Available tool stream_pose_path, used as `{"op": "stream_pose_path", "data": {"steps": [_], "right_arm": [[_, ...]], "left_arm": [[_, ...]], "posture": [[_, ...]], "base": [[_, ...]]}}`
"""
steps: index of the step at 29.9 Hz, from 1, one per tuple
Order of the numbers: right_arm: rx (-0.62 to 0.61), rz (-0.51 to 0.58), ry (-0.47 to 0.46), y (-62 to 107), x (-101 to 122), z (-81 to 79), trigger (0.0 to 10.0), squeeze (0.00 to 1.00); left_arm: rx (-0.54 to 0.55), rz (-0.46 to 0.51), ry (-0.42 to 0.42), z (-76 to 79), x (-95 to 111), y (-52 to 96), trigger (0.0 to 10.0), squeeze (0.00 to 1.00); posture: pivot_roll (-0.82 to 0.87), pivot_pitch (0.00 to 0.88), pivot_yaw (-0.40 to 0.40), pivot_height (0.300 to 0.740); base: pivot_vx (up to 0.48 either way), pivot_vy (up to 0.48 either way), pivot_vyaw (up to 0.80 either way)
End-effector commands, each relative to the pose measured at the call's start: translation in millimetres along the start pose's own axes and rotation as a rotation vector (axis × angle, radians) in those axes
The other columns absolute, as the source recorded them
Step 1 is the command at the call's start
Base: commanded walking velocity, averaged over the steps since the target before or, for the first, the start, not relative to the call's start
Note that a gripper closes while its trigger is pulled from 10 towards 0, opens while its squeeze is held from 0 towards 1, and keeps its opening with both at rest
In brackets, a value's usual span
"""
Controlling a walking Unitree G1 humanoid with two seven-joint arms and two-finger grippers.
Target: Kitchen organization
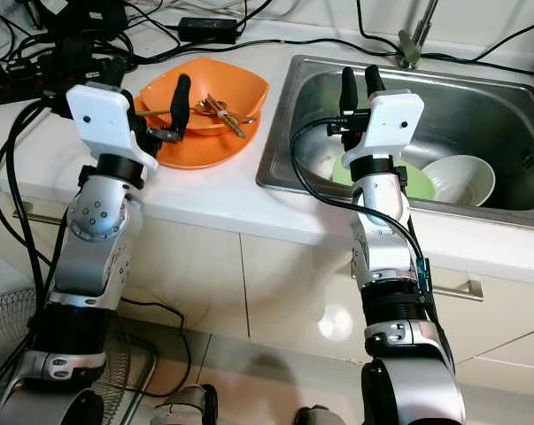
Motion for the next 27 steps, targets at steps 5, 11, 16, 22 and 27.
{"op": "stream_pose_path", "data": {"steps": [5,11,16,22,27], "right_arm": [[-0.014,-0.029,-0.002,6.0,-8,3.5,10.0,0.0],[-0.013,-0.063,-0.002,9.4,-18,2.1,10.0,0.0],[-0.016,-0.071,-0.001,9.3,-21,3.1,10.0,0.0],[-0.019,-0.073,0.001,10.2,-21,3.9,10.0,0.0],[-0.021,-0.07,-0.001,10.5,-22,3.5,10.0,0.0]], "left_arm": [[-0.049,-0.004,-0.052,-3.6,2,19.9,10.0,0.0],[-0.177,-0.008,-0.203,15.2,-2,26.9,10.0,0.0],[-0.292,0.008,-0.314,38.0,-2,27.0,10.0,0.0],[-0.366,0.012,-0.441,48.7,-6,24.3,10.0,0.0],[-0.398,0.026,-0.518,55.5,-5,18.0,10.0,0.0]], "posture": [[0.15,0.122,-0.013,0.74],[0.15,0.119,-0.017,0.74],[0.15,0.118,-0.016,0.74],[0.14,0.116,-0.012,0.74],[0.14,0.112,-0.007,0.74]], "base": [[0.0,0.0,0.0],[0.0,0.0,0.0],[0.0,0.0,0.0],[0.0,0.0,0.0],[0.0,0.0,0.0]]}}
Point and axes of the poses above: a point about 5 cm out from each wrist's last joint towards the gripper, its own y axis pointing back from the gripper into the wrist, its own x axis along the axis of the wrist's last joint, z = x × y, the point moved 6 cm from there along -y, pointing out of the wrist towards the gripper, and after that the axes turned 1 degree about -y, right-handed, at the moved point
